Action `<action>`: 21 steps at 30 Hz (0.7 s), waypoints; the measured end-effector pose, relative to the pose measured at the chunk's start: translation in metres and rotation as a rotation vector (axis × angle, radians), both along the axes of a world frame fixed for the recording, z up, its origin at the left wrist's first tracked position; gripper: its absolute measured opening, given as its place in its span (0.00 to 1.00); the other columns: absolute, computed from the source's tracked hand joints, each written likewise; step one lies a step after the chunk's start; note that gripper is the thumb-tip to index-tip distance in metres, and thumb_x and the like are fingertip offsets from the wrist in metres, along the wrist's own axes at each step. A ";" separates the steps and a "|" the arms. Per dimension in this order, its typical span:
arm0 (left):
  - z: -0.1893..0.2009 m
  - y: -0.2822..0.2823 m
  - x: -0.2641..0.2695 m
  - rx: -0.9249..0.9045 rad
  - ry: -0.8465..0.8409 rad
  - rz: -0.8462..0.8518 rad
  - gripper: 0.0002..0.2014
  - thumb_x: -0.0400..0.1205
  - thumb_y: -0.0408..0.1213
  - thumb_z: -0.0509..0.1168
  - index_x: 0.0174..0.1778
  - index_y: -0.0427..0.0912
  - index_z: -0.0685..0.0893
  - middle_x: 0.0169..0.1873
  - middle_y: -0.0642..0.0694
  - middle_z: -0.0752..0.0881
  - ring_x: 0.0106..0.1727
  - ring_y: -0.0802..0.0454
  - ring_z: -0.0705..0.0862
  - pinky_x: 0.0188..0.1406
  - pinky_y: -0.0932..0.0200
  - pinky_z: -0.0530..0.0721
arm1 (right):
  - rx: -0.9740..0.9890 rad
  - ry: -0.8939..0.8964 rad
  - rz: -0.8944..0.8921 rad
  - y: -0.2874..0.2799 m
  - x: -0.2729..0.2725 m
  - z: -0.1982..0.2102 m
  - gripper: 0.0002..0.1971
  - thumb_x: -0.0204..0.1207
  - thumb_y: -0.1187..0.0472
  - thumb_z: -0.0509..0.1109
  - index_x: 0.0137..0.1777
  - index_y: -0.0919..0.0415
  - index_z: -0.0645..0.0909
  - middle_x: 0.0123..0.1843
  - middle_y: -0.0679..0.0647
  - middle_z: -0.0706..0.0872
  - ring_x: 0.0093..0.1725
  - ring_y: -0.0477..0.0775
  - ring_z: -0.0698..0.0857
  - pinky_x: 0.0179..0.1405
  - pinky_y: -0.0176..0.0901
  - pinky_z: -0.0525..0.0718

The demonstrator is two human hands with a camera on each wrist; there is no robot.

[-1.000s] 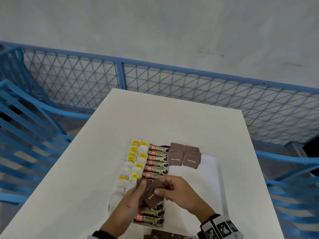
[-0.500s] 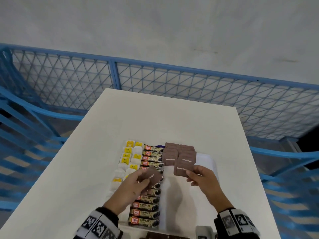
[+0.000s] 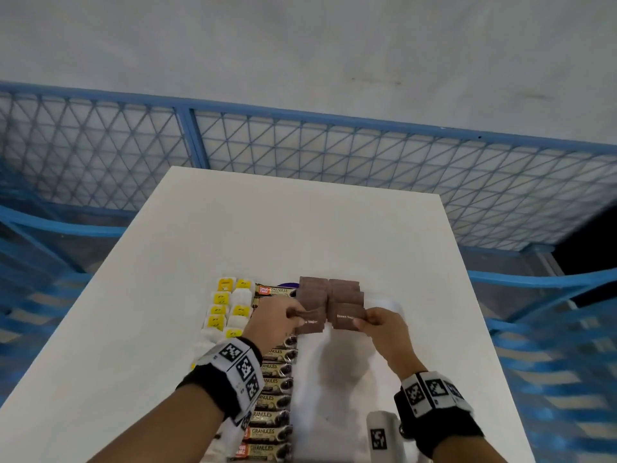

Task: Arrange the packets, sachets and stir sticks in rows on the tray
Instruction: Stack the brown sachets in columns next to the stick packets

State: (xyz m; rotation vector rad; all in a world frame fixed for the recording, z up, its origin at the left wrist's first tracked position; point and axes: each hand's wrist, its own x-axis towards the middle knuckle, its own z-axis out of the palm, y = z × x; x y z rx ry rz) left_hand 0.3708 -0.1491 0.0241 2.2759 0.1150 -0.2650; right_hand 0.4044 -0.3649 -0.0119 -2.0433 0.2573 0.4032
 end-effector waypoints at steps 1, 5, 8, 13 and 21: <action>-0.002 -0.002 0.005 0.010 0.009 -0.004 0.09 0.75 0.29 0.71 0.50 0.36 0.89 0.39 0.47 0.85 0.43 0.53 0.81 0.40 0.68 0.72 | -0.022 0.001 -0.002 0.000 0.002 -0.002 0.05 0.71 0.61 0.75 0.37 0.60 0.83 0.36 0.51 0.86 0.38 0.51 0.81 0.40 0.42 0.77; -0.012 -0.007 0.020 0.053 0.035 -0.046 0.08 0.76 0.30 0.71 0.50 0.38 0.89 0.39 0.50 0.84 0.40 0.57 0.81 0.32 0.76 0.71 | -0.098 -0.007 -0.004 0.002 0.006 -0.007 0.08 0.70 0.58 0.76 0.35 0.54 0.79 0.33 0.47 0.85 0.36 0.48 0.82 0.35 0.37 0.77; -0.020 -0.008 0.025 0.079 0.032 -0.032 0.05 0.76 0.30 0.71 0.46 0.41 0.85 0.36 0.53 0.82 0.38 0.58 0.80 0.31 0.75 0.69 | -0.089 -0.003 -0.022 0.005 0.007 -0.008 0.07 0.69 0.59 0.77 0.39 0.59 0.80 0.35 0.51 0.86 0.35 0.49 0.82 0.31 0.34 0.75; -0.029 -0.007 0.030 0.120 -0.002 -0.015 0.08 0.74 0.30 0.72 0.46 0.40 0.81 0.38 0.50 0.79 0.39 0.52 0.79 0.41 0.60 0.77 | -0.083 -0.022 -0.052 0.007 0.008 -0.011 0.10 0.68 0.61 0.77 0.39 0.59 0.77 0.36 0.57 0.86 0.34 0.51 0.82 0.30 0.33 0.74; -0.025 -0.005 0.022 0.172 -0.105 0.009 0.13 0.77 0.35 0.70 0.54 0.38 0.78 0.45 0.49 0.72 0.44 0.52 0.76 0.47 0.61 0.75 | -0.076 -0.078 -0.092 0.009 -0.001 0.000 0.16 0.72 0.61 0.75 0.54 0.59 0.72 0.36 0.51 0.81 0.35 0.50 0.82 0.29 0.35 0.75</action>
